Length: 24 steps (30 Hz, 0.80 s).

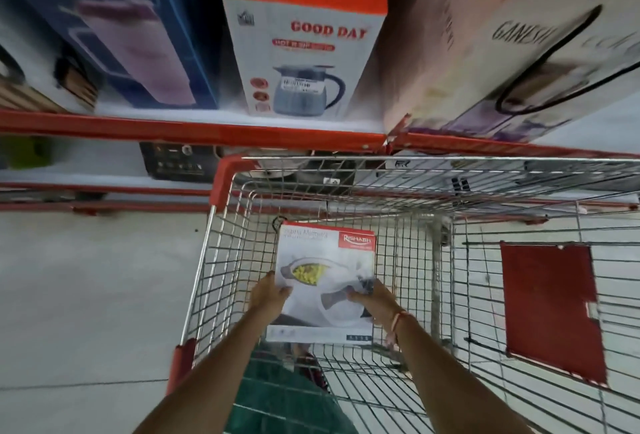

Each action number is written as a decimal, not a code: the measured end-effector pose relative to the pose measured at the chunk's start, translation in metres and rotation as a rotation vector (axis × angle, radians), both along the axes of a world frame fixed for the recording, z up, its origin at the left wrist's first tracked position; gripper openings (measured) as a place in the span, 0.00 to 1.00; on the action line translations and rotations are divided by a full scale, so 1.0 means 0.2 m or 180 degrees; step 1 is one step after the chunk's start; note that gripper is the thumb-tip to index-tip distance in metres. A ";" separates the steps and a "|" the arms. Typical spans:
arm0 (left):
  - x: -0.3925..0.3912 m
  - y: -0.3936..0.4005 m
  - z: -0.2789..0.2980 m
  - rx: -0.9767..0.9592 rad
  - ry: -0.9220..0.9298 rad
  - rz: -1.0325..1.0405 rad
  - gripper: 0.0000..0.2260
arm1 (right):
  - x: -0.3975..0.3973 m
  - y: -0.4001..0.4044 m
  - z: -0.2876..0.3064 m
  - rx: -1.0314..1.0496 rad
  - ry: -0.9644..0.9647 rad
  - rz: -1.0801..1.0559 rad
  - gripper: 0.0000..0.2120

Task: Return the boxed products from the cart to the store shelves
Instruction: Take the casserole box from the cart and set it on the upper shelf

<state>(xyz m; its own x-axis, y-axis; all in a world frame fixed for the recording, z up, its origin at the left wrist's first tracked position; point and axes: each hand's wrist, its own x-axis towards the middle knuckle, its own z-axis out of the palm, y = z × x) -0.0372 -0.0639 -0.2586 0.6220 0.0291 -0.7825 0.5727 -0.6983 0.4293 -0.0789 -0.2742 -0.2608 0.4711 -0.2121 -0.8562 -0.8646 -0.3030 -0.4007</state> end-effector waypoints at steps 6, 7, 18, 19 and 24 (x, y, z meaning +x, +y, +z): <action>-0.03 0.16 0.18 -0.0139 -0.0341 0.0125 0.19 | 0.04 0.00 0.30 0.0235 -0.0412 -0.0448 0.14; -0.04 0.19 0.27 -0.0235 -0.0451 0.0101 0.19 | 0.04 0.00 0.41 0.0285 -0.0460 -0.0448 0.16; -0.08 0.50 1.29 -0.1533 -0.1468 0.0349 0.14 | -0.10 0.10 1.49 -0.0185 -0.1579 0.0195 0.25; -0.08 0.51 1.33 -0.1562 -0.1502 0.0359 0.14 | -0.11 0.12 1.53 -0.0213 -0.1681 0.0146 0.27; -0.04 0.57 1.53 -0.1552 -0.1847 0.0322 0.19 | -0.09 0.19 1.71 -0.0464 -0.2060 0.0168 0.25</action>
<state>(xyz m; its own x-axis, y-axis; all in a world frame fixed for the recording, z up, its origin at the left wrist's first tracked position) -0.0459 0.0509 0.0477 0.9499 -0.1571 -0.2701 0.2126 -0.3086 0.9271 -0.0977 -0.2363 0.0815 0.8935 -0.2667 -0.3614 -0.4458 -0.4288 -0.7858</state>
